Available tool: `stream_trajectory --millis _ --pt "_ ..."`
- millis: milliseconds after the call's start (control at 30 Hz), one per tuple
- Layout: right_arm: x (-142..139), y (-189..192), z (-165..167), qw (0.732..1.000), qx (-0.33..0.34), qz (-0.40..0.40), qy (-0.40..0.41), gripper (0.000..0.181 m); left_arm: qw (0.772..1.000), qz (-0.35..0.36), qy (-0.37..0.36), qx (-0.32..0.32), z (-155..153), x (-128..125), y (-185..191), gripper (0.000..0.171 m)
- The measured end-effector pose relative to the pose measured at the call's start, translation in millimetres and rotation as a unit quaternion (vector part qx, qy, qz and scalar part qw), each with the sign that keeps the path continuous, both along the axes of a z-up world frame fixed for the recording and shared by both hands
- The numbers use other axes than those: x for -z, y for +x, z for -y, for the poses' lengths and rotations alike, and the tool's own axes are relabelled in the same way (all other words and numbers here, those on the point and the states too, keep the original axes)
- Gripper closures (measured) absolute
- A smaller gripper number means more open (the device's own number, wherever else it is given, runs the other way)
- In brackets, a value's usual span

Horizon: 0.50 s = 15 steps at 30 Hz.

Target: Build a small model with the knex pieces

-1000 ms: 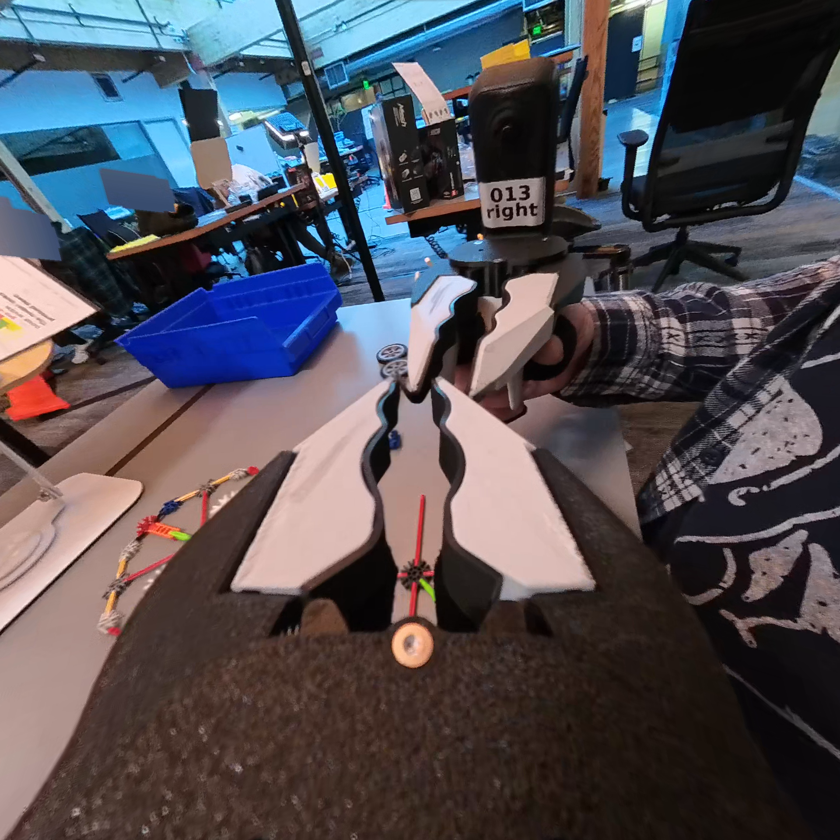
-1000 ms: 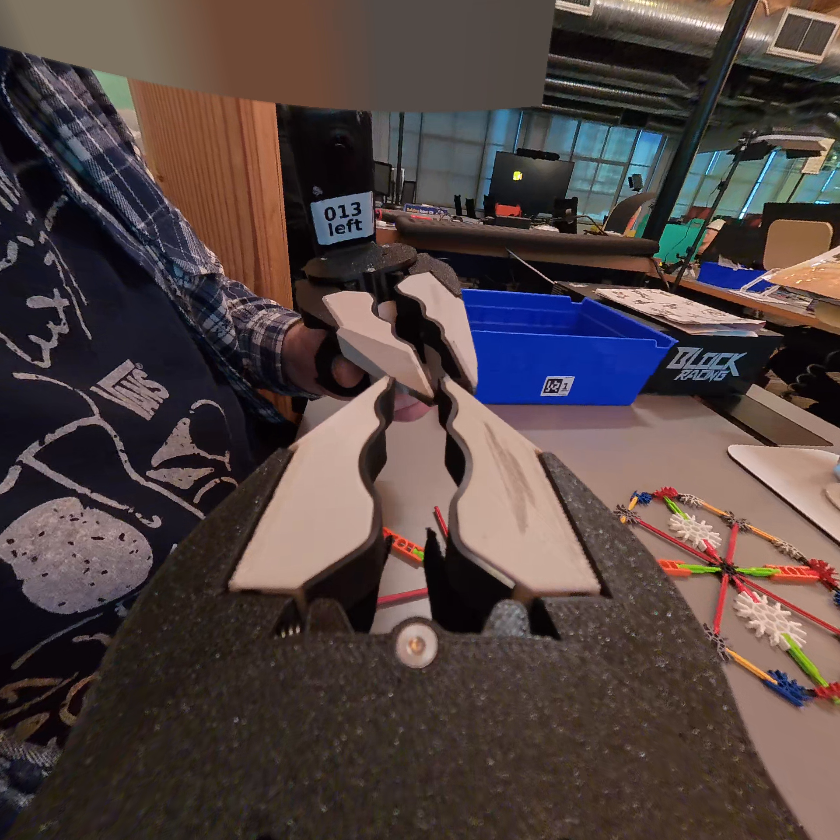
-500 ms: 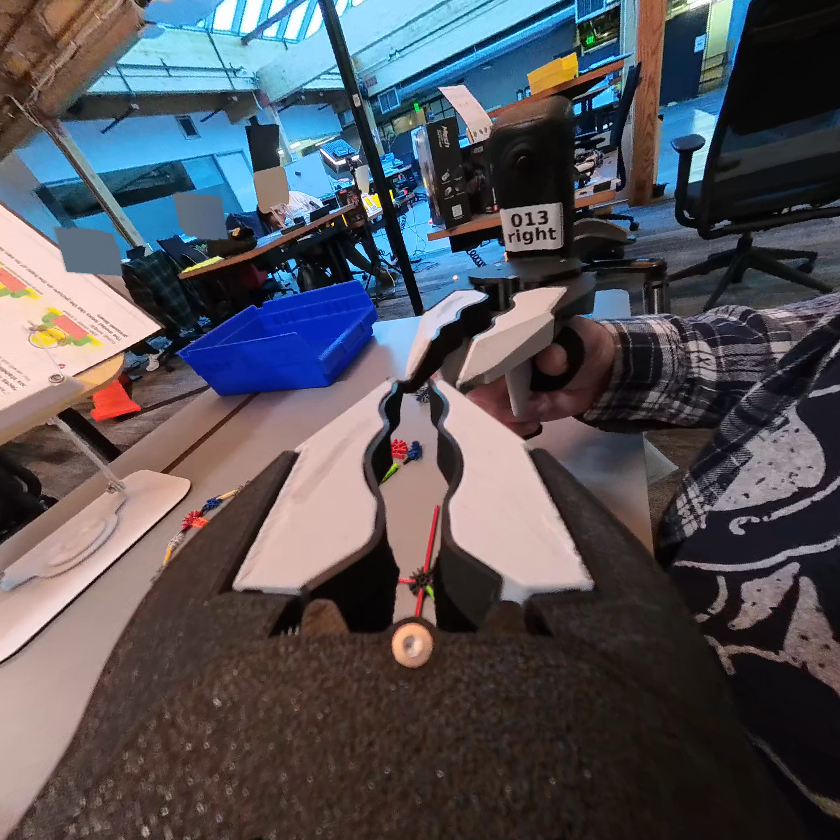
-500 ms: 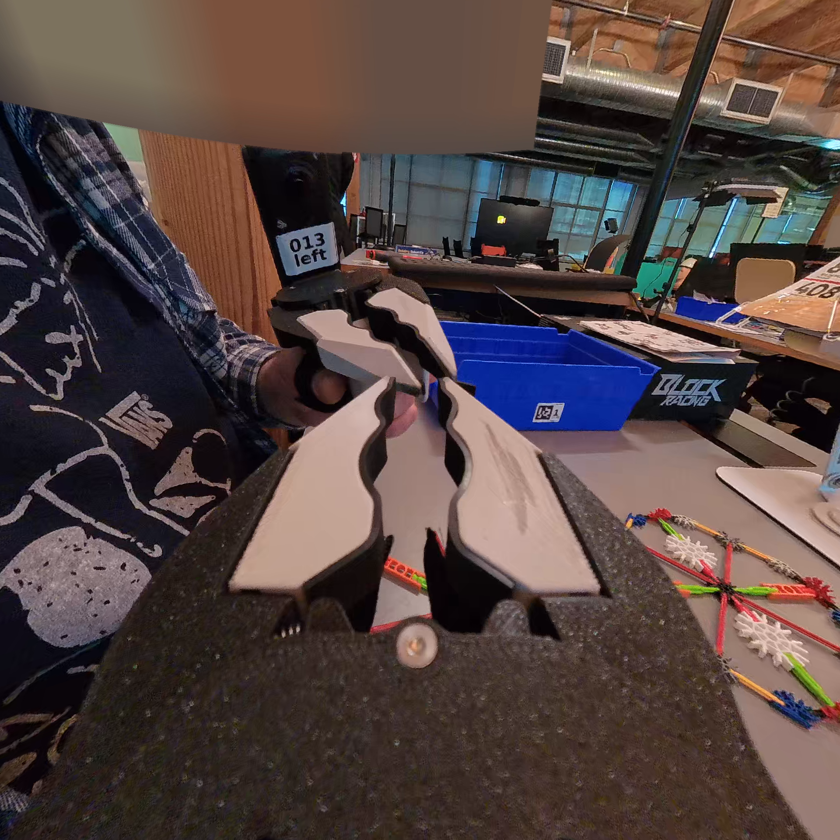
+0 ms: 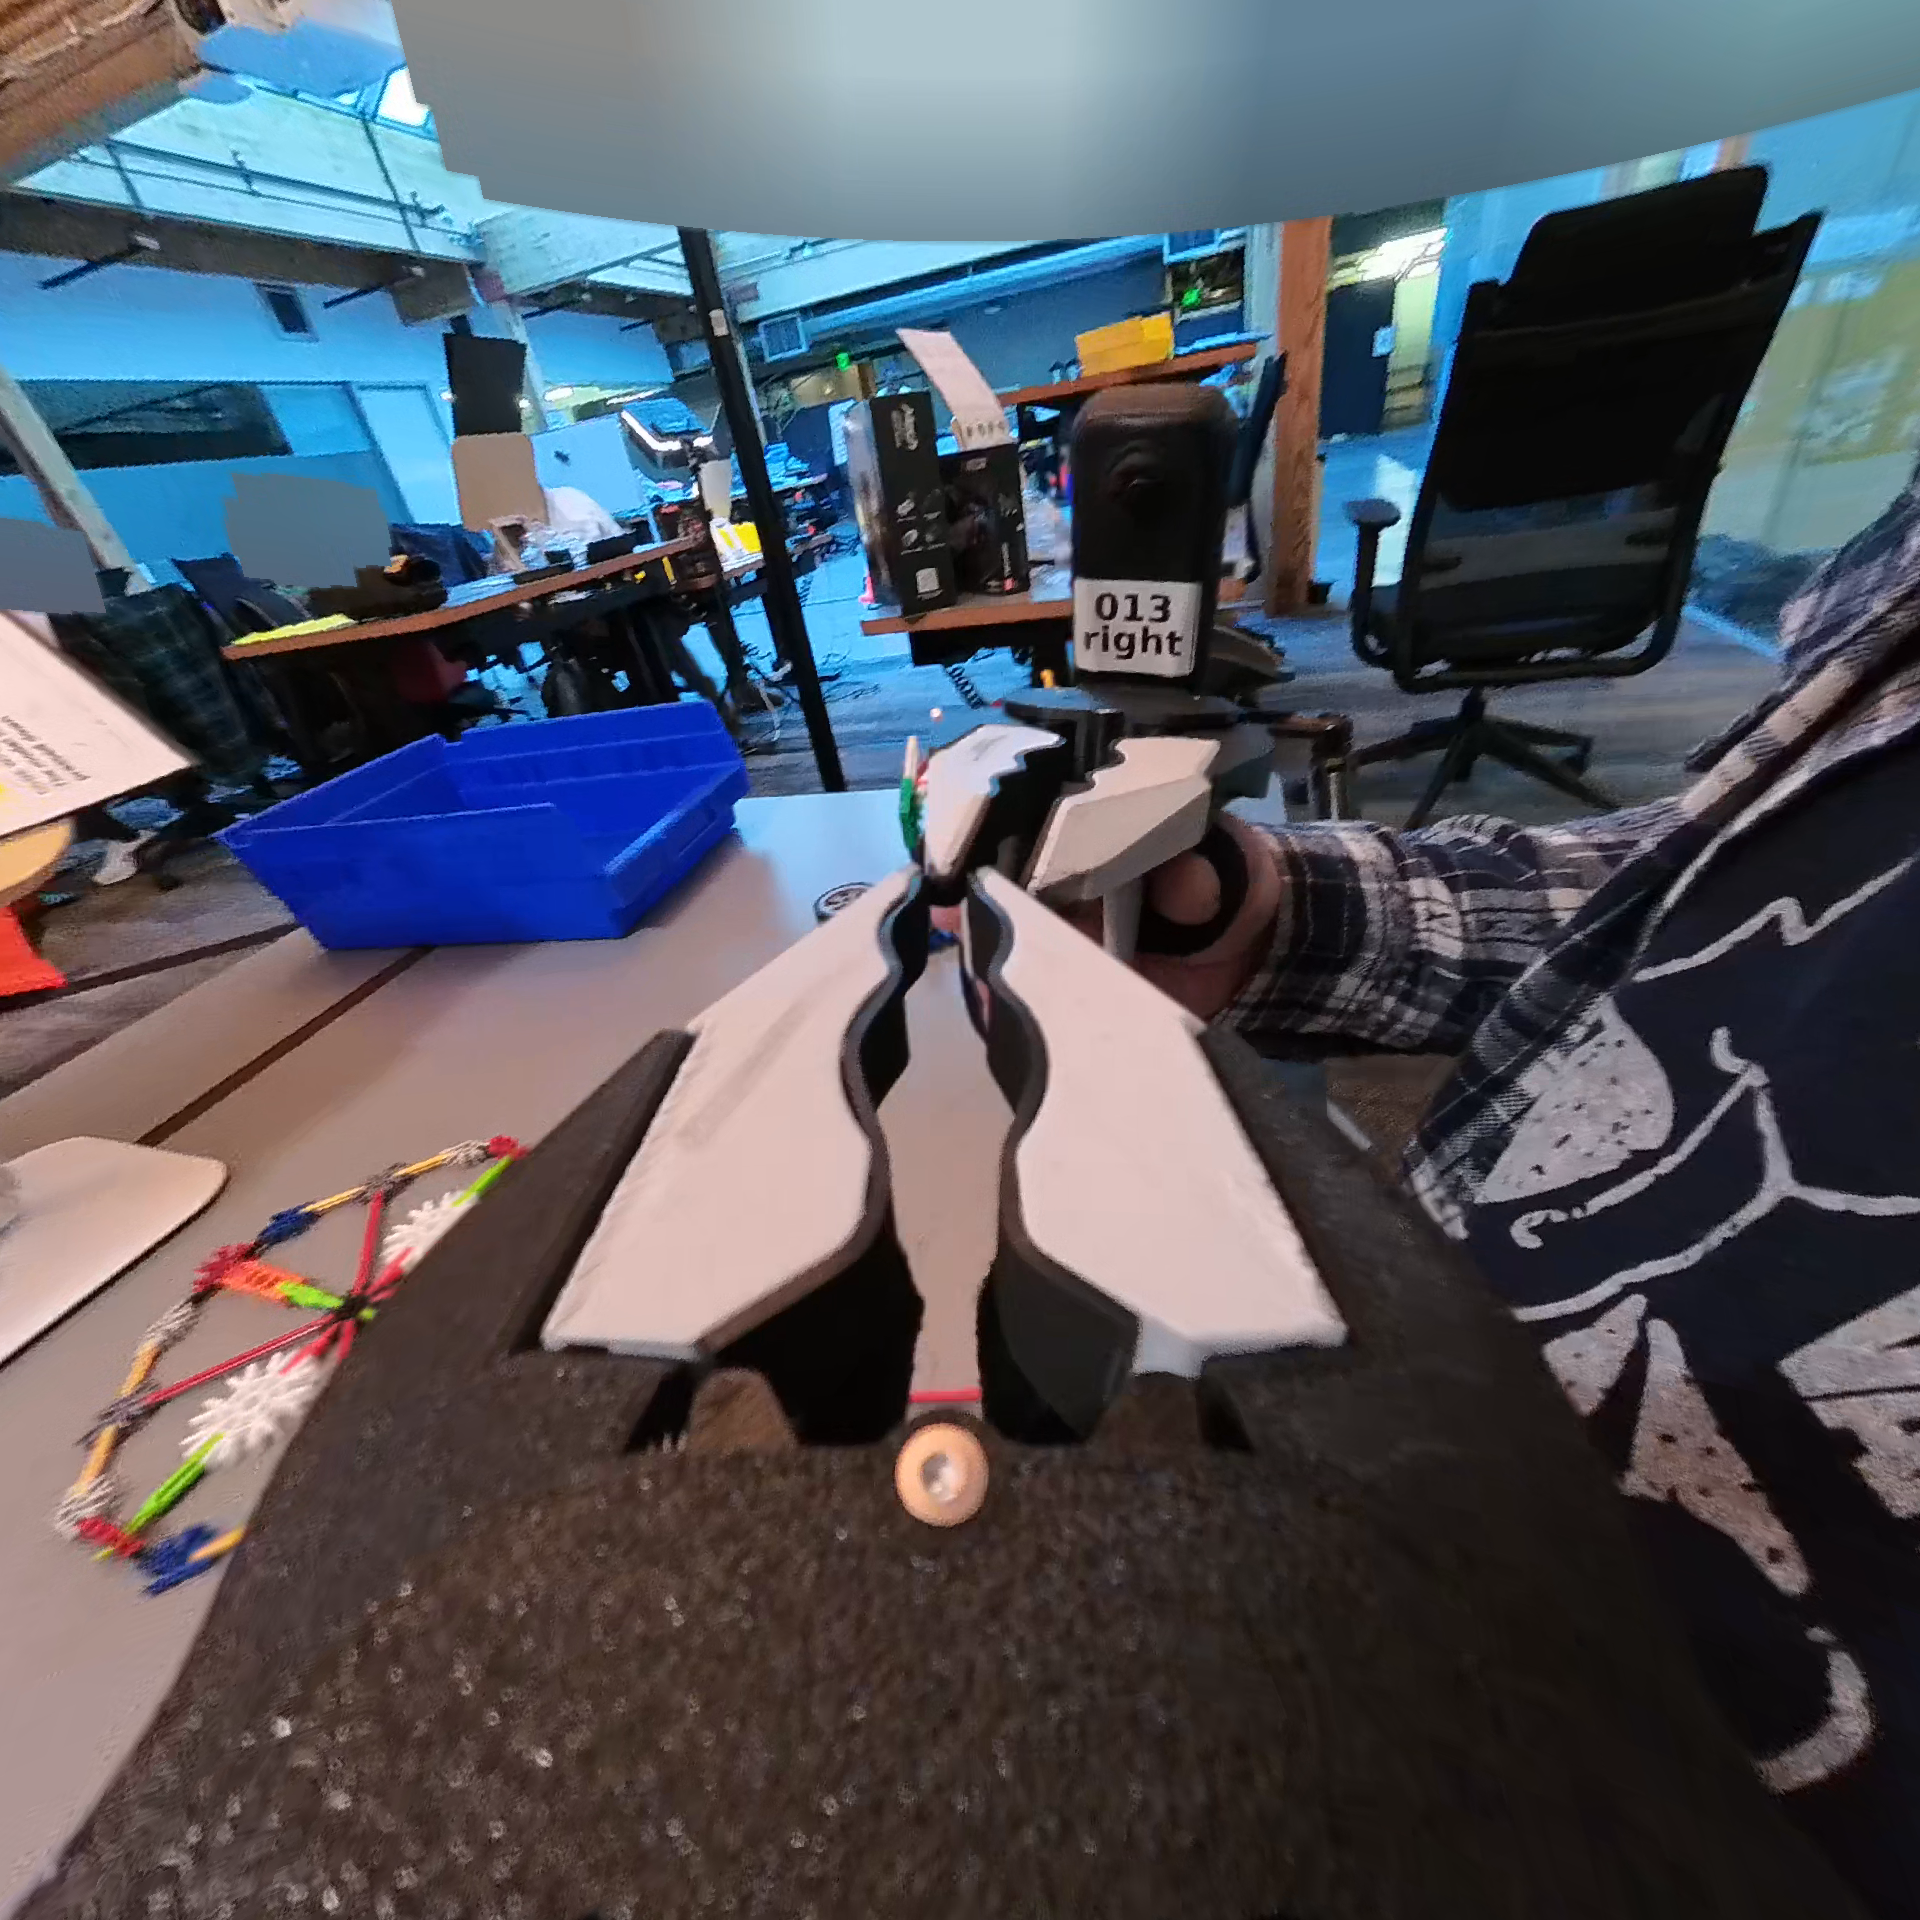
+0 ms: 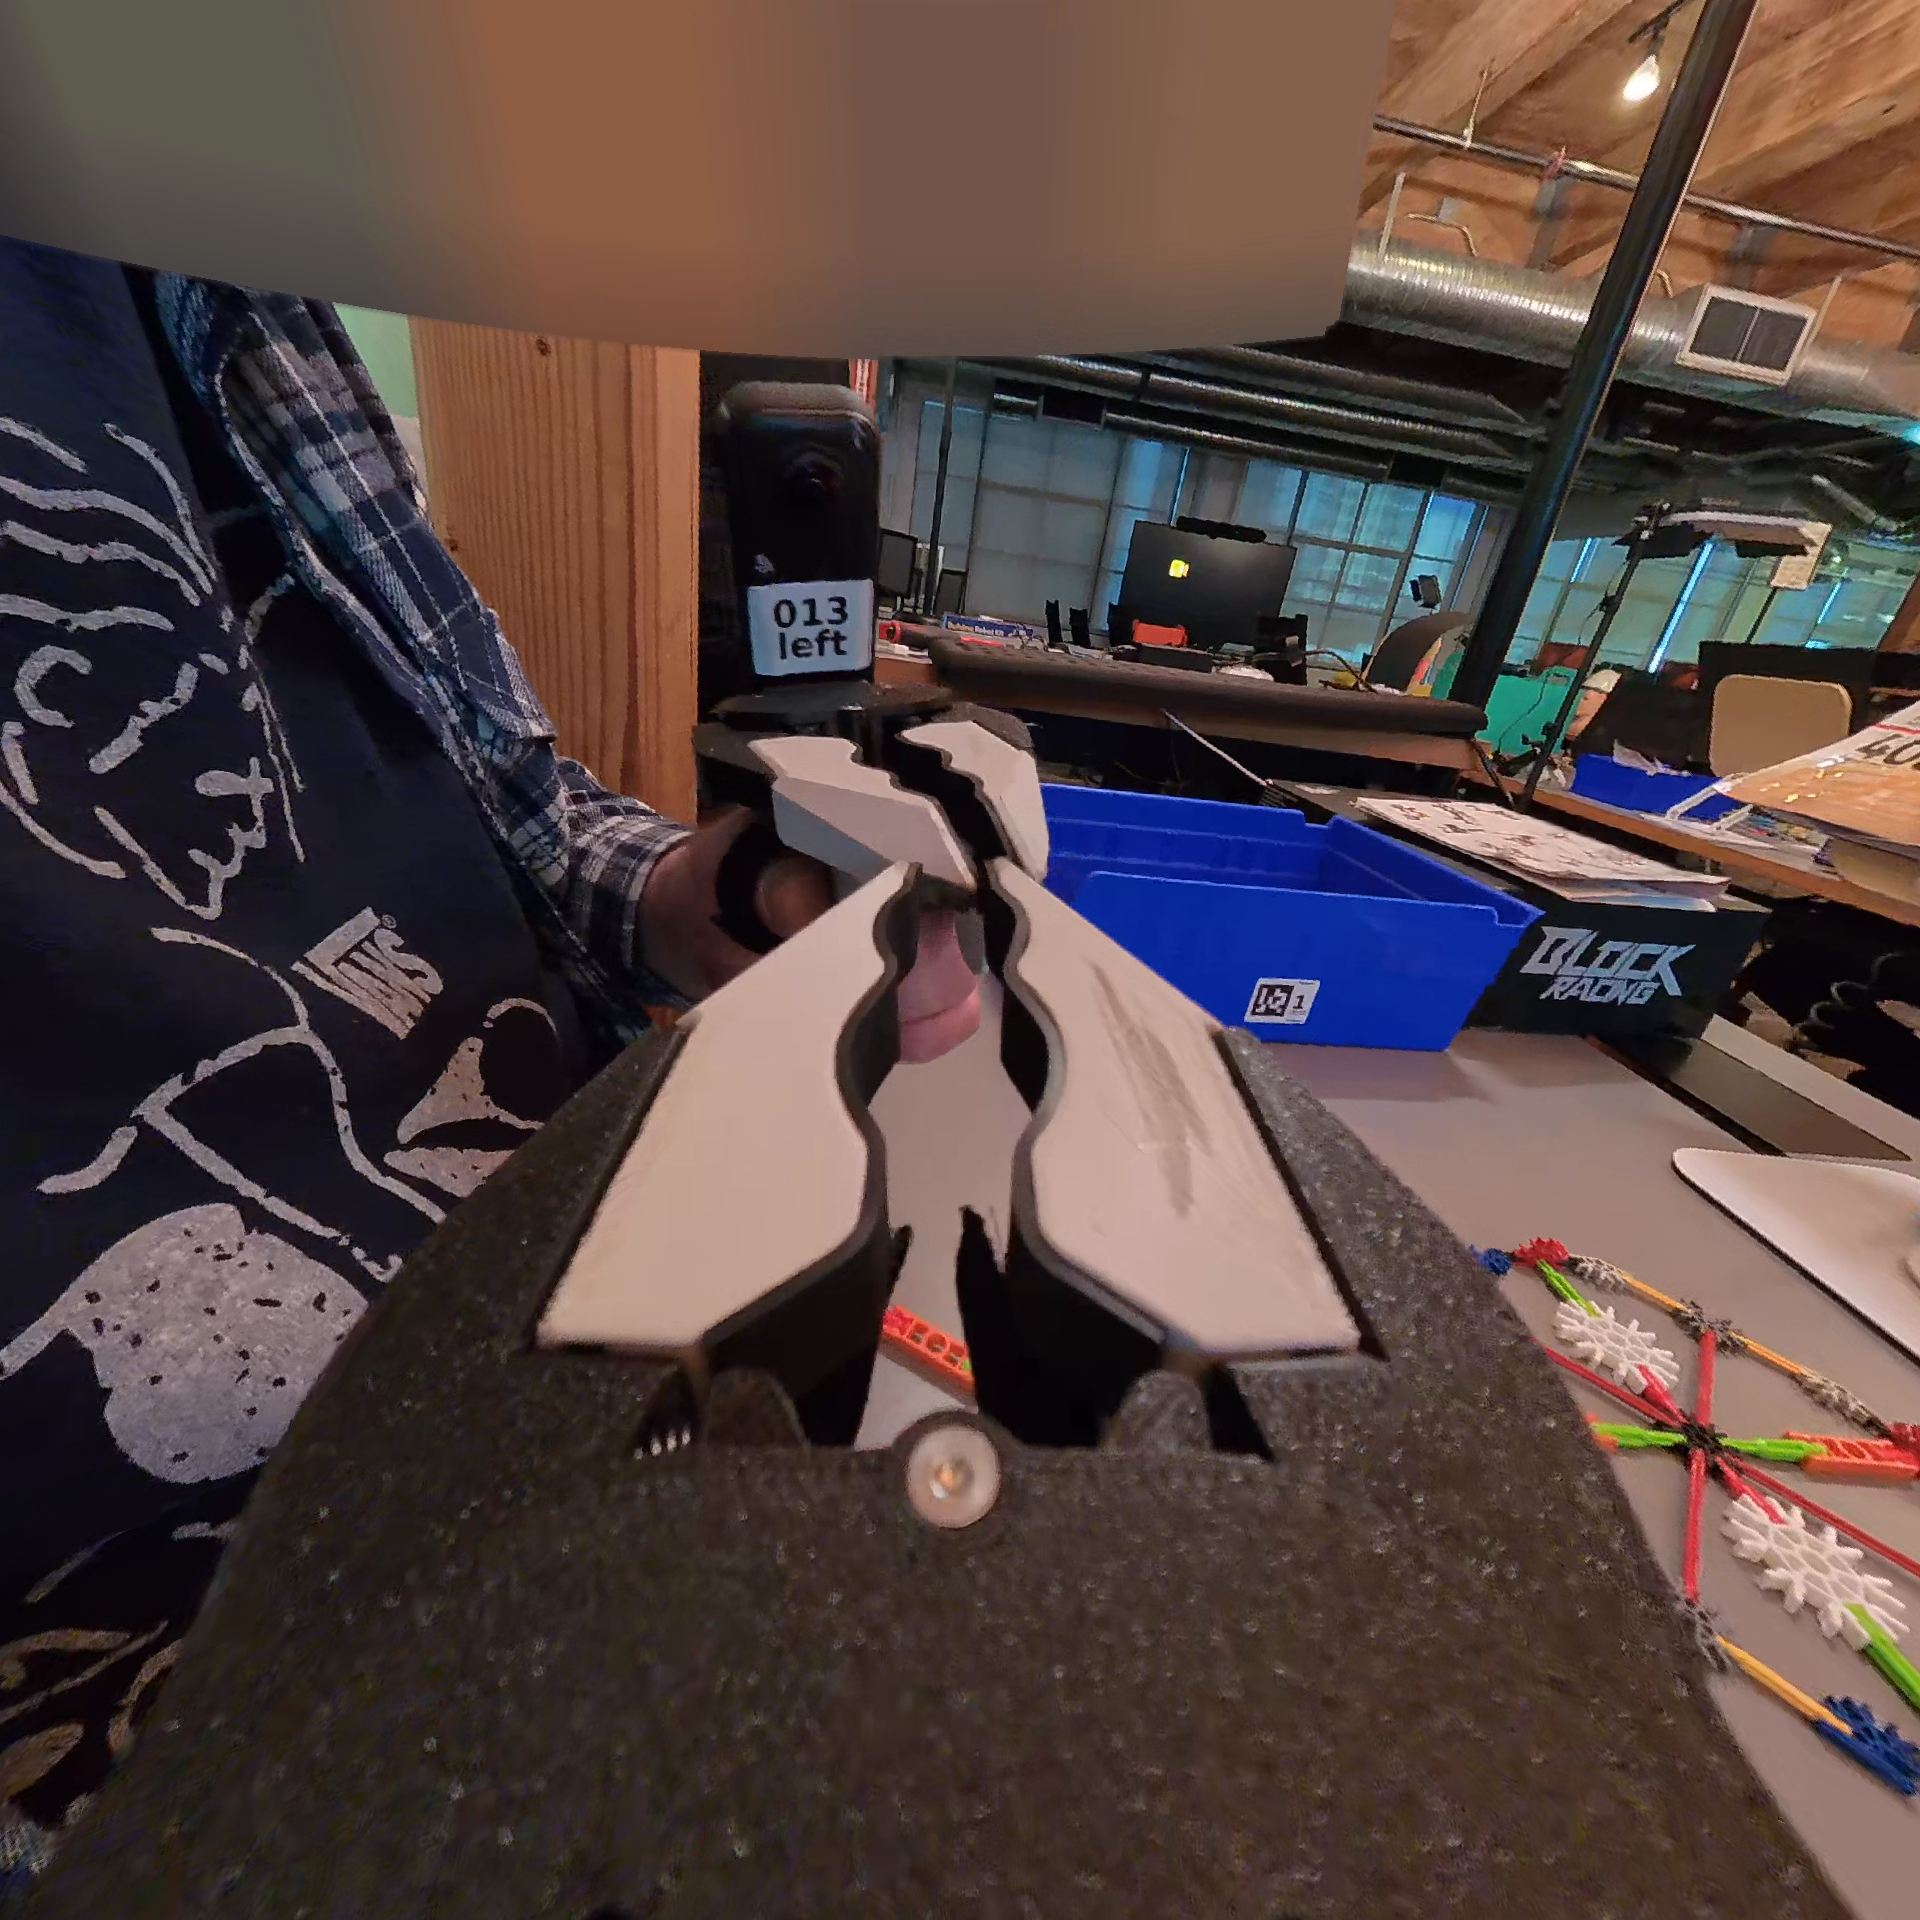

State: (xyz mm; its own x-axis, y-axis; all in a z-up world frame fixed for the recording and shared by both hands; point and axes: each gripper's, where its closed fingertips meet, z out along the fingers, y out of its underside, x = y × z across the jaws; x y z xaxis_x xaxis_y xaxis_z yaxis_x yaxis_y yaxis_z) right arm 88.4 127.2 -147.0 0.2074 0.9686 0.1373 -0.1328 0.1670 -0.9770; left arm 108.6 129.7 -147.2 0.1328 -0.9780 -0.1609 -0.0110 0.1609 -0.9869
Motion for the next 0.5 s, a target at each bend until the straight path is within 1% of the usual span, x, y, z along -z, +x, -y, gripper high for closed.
stream_trajectory --millis 100,300,500 --pt "-3.7 -1.1 7.0 1.0 -0.025 -0.018 0.002 0.172 0.999 0.02 -0.005 0.03 8.3 -4.8 -1.2 0.167" --pt "-6.9 -3.9 21.8 0.996 -0.083 -0.038 -0.011 0.175 0.996 0.025 -0.008 0.087 24.4 -8.6 -4.3 0.168" --pt "-8.0 -7.1 31.3 0.991 -0.124 -0.051 -0.022 0.175 0.991 0.025 -0.026 0.126 33.9 -9.9 -8.1 0.168"
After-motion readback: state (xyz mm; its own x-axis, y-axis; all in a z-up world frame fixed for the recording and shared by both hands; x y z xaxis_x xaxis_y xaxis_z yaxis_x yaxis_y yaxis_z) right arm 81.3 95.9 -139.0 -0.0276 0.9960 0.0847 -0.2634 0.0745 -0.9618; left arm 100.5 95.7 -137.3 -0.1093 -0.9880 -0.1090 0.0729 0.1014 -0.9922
